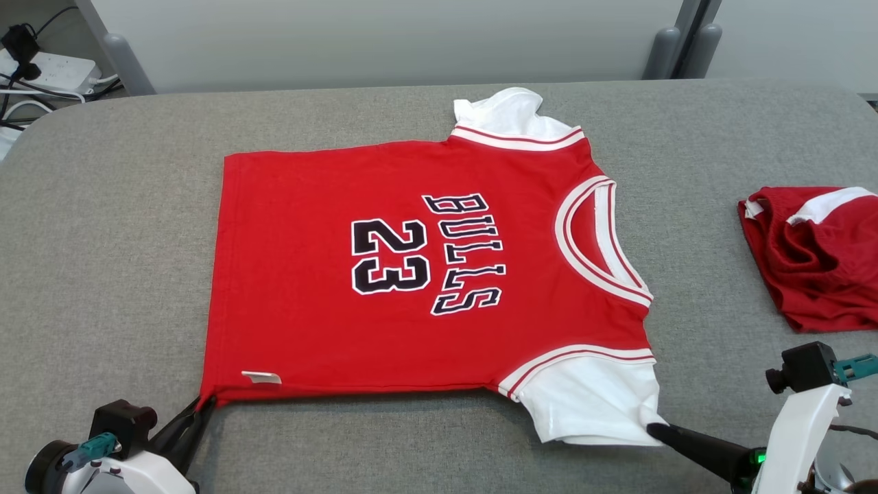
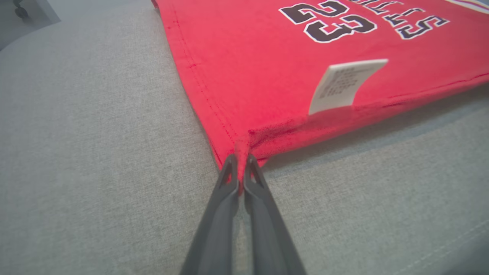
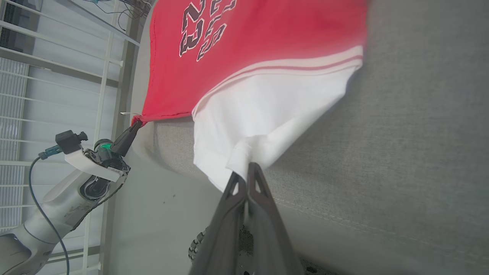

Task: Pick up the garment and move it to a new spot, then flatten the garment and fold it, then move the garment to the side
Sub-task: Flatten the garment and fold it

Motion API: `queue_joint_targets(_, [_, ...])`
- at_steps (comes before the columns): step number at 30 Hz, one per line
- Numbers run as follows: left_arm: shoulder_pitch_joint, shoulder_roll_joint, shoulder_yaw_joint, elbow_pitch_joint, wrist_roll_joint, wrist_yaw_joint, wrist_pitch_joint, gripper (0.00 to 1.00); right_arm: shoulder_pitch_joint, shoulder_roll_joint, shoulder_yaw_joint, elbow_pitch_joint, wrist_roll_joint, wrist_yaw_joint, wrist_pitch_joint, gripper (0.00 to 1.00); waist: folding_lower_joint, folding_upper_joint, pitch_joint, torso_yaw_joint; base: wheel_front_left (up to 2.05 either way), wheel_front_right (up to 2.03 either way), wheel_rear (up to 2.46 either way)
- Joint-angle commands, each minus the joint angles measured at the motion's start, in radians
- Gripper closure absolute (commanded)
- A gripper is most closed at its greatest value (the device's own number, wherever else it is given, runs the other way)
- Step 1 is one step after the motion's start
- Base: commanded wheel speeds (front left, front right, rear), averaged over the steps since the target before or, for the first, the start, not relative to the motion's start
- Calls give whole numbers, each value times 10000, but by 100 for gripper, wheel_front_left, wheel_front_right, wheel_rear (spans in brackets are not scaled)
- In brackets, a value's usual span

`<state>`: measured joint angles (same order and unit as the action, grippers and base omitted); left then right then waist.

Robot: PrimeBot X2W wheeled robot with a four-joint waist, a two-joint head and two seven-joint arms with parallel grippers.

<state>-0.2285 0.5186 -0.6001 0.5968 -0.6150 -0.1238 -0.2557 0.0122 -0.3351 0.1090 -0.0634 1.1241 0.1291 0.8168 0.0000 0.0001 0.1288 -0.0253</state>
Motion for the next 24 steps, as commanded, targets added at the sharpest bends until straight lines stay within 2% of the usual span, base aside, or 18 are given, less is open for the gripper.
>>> queue_joint_targets(1, [-158,398,458,-18,91,-66,-61,100,-4,-172,8,-436,129,16,172,100,0,-1,0,-13,0,0,0])
queue_joint_targets(15, [-23,853,-301,341,-226,-68,181,100,664,353,-594,-934,120,16,2194,100,0,-1,-5,93,0,0,0])
queue_joint_targets(24, [62,1044,-581,-80,-626,-68,639,100,545,741,-1003,-1223,-546,16,2409,100,0,-1,33,163,0,0,0])
